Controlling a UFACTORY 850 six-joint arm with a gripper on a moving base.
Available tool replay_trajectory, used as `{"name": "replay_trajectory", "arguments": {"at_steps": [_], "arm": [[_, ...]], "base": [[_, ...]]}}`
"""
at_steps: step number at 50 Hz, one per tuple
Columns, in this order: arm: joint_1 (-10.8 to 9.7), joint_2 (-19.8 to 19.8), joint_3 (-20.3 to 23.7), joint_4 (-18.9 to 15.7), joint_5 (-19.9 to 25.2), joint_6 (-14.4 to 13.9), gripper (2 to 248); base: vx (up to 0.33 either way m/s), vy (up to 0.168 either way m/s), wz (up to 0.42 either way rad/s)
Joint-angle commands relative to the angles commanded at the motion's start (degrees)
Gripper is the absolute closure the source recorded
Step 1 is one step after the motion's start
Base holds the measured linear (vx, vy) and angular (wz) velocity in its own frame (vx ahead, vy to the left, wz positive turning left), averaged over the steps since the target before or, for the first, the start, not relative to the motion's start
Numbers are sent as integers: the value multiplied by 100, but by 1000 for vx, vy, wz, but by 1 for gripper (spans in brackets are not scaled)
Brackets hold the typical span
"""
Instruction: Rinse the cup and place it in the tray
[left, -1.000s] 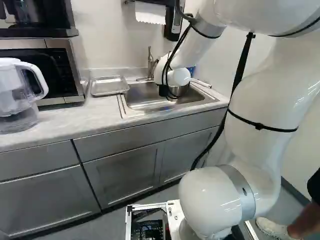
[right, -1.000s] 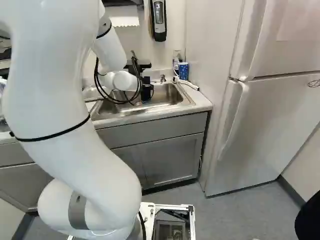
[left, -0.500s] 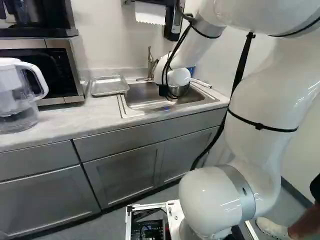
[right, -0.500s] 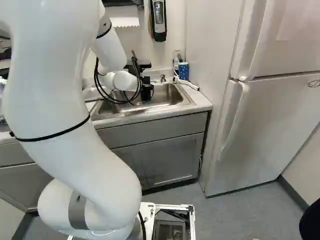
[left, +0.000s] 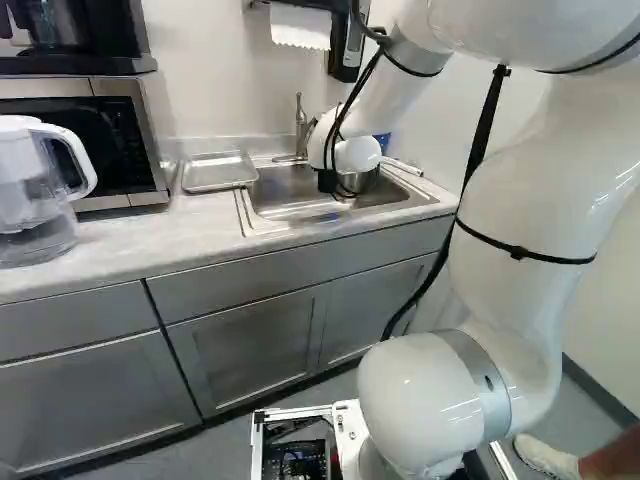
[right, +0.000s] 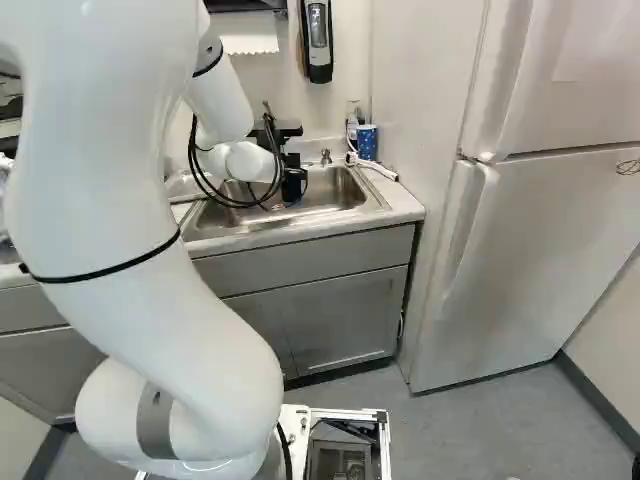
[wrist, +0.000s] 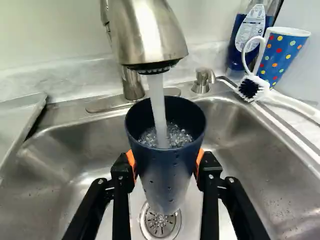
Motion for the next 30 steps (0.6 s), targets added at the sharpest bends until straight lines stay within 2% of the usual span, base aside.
{"name": "replay_trajectory", "arguments": {"at_steps": [30], "arm": [[0,0,0,0,0,0,125]], "base": [[0,0,0]]}}
